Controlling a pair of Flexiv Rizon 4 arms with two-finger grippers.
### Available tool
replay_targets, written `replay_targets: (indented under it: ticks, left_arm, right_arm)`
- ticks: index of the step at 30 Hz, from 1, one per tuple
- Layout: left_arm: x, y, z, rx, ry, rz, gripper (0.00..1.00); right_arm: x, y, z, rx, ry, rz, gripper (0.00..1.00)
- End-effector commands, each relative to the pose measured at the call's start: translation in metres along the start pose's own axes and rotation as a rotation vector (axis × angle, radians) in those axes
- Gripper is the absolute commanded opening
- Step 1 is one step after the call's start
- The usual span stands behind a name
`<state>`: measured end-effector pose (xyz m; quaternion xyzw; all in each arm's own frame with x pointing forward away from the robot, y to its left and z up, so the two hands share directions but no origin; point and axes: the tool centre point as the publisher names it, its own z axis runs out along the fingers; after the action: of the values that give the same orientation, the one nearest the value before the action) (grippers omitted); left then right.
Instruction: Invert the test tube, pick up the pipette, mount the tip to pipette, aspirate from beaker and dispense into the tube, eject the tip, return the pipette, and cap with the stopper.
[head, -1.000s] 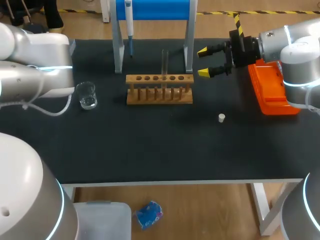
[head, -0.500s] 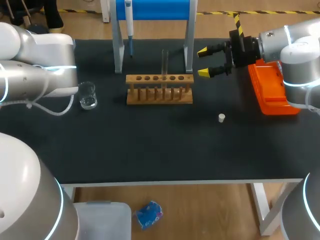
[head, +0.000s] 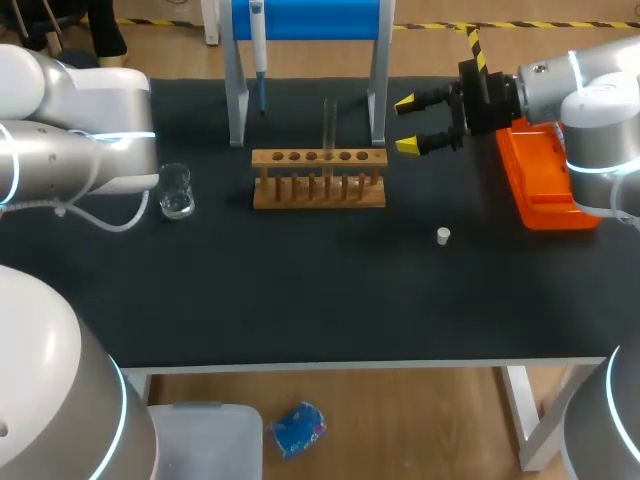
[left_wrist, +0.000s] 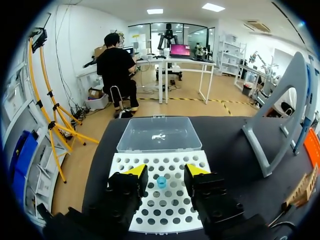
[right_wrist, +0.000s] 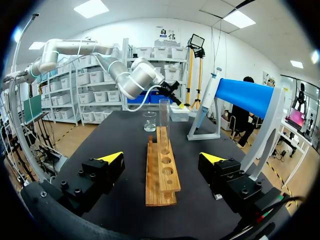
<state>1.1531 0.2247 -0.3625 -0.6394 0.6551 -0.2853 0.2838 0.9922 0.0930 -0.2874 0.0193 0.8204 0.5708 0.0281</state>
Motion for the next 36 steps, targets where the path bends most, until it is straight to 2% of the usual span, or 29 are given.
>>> replay_targets:
  ticks: [1,5,17,21,23,25,36]
  left_arm:
    - [0.0008,-0.0007,0.0029,-0.007,-0.006,0.003,0.35]
    - [0.0011,0.0006,0.0026,-0.012,-0.011,0.006,0.28]
    - [-0.0005,0.0030,0.0000,-0.017,-0.020,0.000,0.27]
    - [-0.0007,0.0031,-0.0002,-0.017,-0.020,0.002,0.24]
    - [-0.0008,0.0031,-0.0003,-0.018,-0.021,0.002,0.20]
    - [-0.0010,0.0031,-0.0003,-0.018,-0.022,0.001,0.01]
    - [-0.0049,0.0051,-0.0012,-0.024,-0.030,0.000,0.00]
  right_arm:
    - [0.0006,-0.0001,-0.0004,0.001,-0.001,-0.001,1.00]
    - [0.0006,-0.0001,-0.0004,0.001,-0.001,-0.001,1.00]
    - [0.0006,-0.0001,-0.0004,0.001,-0.001,-0.001,1.00]
    - [0.0006,-0.0001,-0.0004,0.001,-0.001,-0.001,1.00]
    - [0.0006,-0.0001,-0.0004,0.001,-0.001,-0.001,1.00]
    - [0.0006,-0.0001,-0.0004,0.001,-0.001,-0.001,1.00]
    - [0.0006,-0.0001,-0.0004,0.001,-0.001,-0.001,1.00]
